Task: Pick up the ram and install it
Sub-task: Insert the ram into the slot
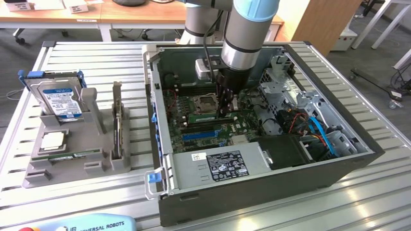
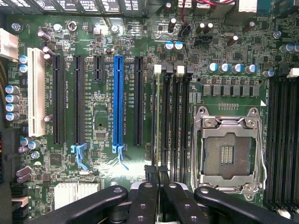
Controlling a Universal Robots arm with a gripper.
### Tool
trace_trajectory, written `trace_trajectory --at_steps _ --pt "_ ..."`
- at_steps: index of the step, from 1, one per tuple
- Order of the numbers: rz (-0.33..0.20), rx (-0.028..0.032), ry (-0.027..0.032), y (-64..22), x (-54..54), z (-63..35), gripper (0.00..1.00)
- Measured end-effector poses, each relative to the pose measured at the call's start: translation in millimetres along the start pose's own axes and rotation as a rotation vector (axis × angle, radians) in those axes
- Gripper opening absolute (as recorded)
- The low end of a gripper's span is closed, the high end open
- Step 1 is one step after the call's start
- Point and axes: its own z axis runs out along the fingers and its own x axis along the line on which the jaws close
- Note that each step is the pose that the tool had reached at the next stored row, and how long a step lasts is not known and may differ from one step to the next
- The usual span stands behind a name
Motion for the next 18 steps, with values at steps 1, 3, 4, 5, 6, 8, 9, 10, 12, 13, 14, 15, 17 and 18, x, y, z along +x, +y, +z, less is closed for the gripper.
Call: trace_trajectory --at_steps 1,3,4,5,6,8,9,10,12,13,14,15,17,18 --pt "0.0 -0.0001 0.0001 0.1 -0.2 0.0 0.12" --pt "0.0 -0.0001 0.0002 0.1 -0.2 0.3 0.12" --pt "0.0 -0.0001 0.0 0.1 -0.2 0.6 0.12" --pt "0.0 0.0 0.0 0.1 -0.2 0.8 0.12" --pt "0.0 -0.0001 0.0001 0.1 -0.2 0.9 0.12" --pt "0.0 0.0 0.0001 0.1 -0.2 1.2 0.12" --pt "0.0 0.0 0.0001 0.0 -0.2 1.4 0.12" --pt "0.0 -0.0001 0.0001 0.1 -0.2 1.5 0.12" --pt "0.0 0.0 0.0 0.1 -0.2 1.8 0.12" --pt "0.0 0.0 0.0 0.1 -0.2 1.8 0.12" --pt "0.0 0.0 0.0 0.0 -0.2 1.8 0.12" --pt "0.0 0.0 0.0 0.0 -0.2 1.9 0.12" --pt "0.0 0.0001 -0.0002 0.0 -0.2 2.4 0.12" --pt "0.0 0.0 -0.0002 0.0 -0.2 2.7 0.12"
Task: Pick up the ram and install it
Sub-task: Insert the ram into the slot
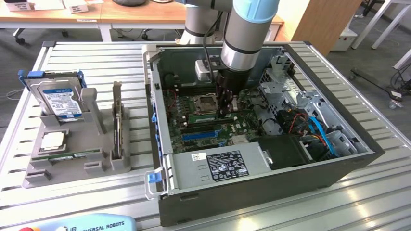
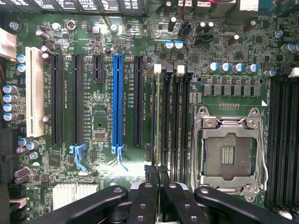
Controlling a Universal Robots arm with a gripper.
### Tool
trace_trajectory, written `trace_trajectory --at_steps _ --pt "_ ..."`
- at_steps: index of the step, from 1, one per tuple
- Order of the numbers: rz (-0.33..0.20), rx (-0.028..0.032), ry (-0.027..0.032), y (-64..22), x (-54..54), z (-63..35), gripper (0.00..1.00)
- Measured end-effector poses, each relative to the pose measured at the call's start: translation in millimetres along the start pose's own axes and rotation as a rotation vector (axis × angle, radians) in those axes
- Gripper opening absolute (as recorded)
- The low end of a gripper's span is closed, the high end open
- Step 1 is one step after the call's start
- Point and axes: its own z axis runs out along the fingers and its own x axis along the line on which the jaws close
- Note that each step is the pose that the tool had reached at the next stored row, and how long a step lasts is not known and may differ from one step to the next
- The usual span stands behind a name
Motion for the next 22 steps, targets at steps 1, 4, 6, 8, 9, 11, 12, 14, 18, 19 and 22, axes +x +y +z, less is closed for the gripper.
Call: trace_trajectory --at_steps 1,4,6,8,9,11,12,14,18,19,22 --pt "0.0 -0.0001 0.0002 0.0 0.0 0.3 0.12" --pt "0.0 -0.0001 0.0002 0.0 0.0 1.3 0.12" --pt "0.0 -0.0002 0.0004 0.0 0.1 1.6 0.12" --pt "0.0 -0.0002 0.0004 0.0 0.1 1.6 0.12" --pt "0.0 -0.0001 0.0003 0.0 0.1 1.6 0.12" --pt "0.0 -0.0001 0.0002 0.0 0.1 1.7 0.12" --pt "0.0 -0.0001 0.0002 0.0 0.1 1.7 0.13" --pt "0.0 -0.0001 0.0002 0.0 0.1 1.7 0.18" --pt "0.0 -0.0001 0.0002 0.0 0.1 1.7 0.25" --pt "0.0 -0.0001 0.0002 0.0 0.1 1.7 0.25" --pt "0.0 0.0 0.0001 0.0 0.0 -0.1 0.25"
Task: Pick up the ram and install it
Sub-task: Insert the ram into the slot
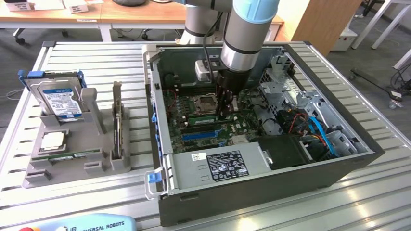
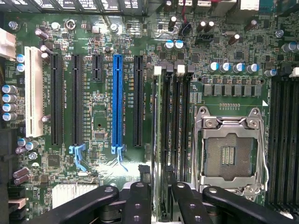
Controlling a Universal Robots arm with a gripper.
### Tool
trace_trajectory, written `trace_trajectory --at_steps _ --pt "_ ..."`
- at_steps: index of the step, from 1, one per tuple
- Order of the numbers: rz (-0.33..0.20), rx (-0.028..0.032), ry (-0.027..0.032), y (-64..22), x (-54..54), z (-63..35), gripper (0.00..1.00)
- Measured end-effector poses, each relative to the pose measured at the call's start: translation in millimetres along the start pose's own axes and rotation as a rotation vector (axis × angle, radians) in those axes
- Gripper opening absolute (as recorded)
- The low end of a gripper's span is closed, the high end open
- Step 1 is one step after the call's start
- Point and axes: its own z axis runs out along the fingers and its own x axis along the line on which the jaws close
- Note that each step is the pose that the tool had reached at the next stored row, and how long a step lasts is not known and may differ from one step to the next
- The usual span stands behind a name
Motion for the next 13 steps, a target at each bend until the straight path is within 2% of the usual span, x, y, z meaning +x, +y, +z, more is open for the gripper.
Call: trace_trajectory --at_steps 13 --pt "0.0 -0.0001 0.0002 0.0 -0.4 -29.6 0.25"
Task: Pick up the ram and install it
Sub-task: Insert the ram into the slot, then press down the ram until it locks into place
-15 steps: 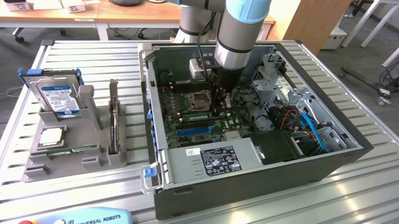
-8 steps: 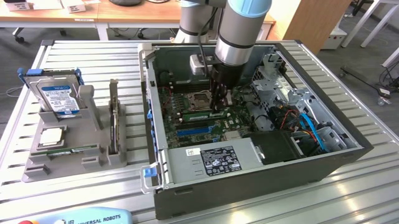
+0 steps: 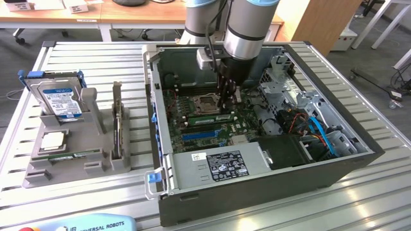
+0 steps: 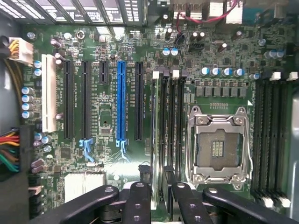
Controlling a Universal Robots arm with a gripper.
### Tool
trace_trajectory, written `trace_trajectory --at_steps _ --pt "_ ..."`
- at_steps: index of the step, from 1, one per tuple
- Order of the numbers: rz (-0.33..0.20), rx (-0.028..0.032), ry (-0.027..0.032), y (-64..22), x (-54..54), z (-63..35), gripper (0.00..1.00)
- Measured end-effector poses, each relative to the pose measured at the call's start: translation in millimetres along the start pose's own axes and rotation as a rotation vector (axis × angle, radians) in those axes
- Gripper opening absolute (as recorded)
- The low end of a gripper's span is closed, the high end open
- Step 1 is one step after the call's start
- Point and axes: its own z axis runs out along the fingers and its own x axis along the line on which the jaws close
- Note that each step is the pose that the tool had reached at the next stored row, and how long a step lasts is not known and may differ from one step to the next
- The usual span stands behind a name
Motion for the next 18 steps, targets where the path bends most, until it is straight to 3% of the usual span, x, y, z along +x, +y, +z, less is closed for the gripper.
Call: trace_trajectory --at_steps 7,18 --pt "0.0 -0.0001 0.0 0.1 -0.2 -12.6 0.25" --pt "0.0 0.0 0.0 0.1 -0.2 -13.0 0.25"
